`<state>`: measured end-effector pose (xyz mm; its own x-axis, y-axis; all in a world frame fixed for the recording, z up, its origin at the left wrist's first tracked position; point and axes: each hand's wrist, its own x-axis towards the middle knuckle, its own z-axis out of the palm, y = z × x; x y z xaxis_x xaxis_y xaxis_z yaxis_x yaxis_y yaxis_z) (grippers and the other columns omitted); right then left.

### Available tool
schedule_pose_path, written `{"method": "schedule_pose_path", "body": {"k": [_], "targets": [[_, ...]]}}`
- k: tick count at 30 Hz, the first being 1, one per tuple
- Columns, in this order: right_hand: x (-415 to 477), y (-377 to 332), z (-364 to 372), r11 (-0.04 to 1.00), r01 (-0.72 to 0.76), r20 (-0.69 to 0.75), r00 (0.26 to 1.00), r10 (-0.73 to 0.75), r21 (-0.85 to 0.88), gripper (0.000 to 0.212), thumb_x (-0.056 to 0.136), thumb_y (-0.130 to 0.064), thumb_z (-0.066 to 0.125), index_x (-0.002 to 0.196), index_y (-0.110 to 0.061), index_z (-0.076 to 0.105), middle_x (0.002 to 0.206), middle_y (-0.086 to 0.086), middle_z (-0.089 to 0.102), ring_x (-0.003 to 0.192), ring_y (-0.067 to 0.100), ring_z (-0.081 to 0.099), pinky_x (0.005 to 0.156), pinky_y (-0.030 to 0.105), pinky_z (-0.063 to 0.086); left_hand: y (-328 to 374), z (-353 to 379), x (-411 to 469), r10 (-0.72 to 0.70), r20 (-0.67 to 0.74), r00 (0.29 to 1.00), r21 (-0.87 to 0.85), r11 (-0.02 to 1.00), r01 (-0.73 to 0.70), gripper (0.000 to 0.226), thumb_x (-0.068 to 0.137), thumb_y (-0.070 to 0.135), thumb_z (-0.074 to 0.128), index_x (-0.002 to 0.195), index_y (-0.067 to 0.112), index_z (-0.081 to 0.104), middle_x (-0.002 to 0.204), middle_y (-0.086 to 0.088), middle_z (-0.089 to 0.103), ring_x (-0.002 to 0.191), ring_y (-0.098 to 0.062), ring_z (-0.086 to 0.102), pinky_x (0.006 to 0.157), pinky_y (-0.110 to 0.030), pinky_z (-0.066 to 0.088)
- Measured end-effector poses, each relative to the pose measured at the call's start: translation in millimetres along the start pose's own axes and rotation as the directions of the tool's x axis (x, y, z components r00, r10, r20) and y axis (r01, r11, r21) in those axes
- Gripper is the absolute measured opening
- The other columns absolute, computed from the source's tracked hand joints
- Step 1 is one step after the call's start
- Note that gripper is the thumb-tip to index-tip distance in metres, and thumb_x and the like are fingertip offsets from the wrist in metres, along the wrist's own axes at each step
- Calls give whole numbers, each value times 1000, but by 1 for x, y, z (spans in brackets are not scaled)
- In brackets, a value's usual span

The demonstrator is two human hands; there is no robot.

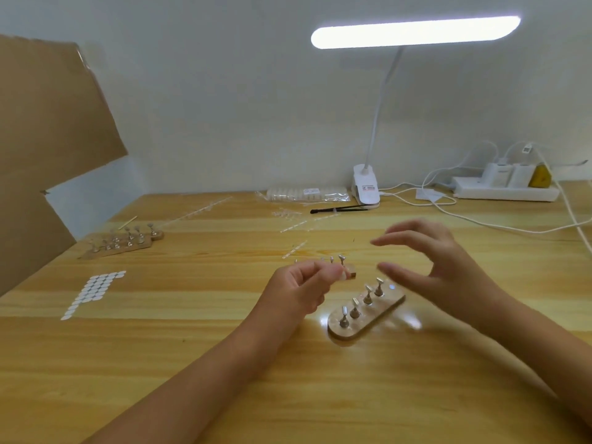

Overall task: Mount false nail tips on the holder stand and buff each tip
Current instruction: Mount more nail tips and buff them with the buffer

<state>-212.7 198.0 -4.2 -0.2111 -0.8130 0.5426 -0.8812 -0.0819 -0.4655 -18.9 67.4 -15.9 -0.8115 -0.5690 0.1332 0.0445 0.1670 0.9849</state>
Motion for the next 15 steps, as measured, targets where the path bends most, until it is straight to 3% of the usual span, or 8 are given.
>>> {"method": "schedule_pose_path", "body": {"k": [2, 4, 5, 9, 15], "targets": [[-2, -21, 6, 990, 129, 34, 991, -131, 51, 35, 82, -52, 68, 110, -32, 69, 115, -13, 59, 116, 5, 47, 99, 11, 30, -1, 2, -2, 29, 36, 999, 41, 999, -30, 39, 76, 58, 66, 85, 22, 76, 59, 18, 50, 52, -2, 38, 53, -9, 34], [-4, -33, 12, 978, 197, 42, 979, -200, 73, 33, 80, -49, 67, 104, -27, 72, 111, -12, 61, 114, 10, 49, 99, 13, 31, -1, 3, -3, 49, 75, 996, 69, 996, -54, 37, 74, 61, 64, 79, 26, 75, 65, 0, 45, 57, -11, 36, 55, -17, 31], [-5, -35, 12, 976, 202, 40, 978, -206, 85, 31, 81, -48, 67, 102, -26, 72, 111, -12, 61, 113, 12, 49, 99, 14, 31, -1, 3, -3, 51, 96, 994, 79, 995, -59, 34, 74, 62, 64, 76, 29, 73, 66, -3, 44, 58, -13, 35, 56, -20, 30], [-5, -35, 9, 978, 180, 52, 981, -187, 109, 26, 82, -46, 66, 97, -26, 74, 111, -15, 60, 115, 13, 48, 100, 15, 31, -1, 1, -2, 42, 150, 988, 112, 992, -59, 26, 76, 62, 61, 68, 38, 69, 58, 12, 43, 55, -6, 37, 56, -18, 31], [-4, -36, 7, 978, 189, 55, 979, -194, 85, 24, 80, -43, 69, 96, -25, 75, 110, -13, 61, 116, 12, 46, 98, 16, 33, -2, -1, 0, 50, 131, 990, 119, 991, -66, 34, 73, 65, 61, 75, 34, 74, 59, 4, 40, 55, -10, 34, 54, -20, 29]]}}
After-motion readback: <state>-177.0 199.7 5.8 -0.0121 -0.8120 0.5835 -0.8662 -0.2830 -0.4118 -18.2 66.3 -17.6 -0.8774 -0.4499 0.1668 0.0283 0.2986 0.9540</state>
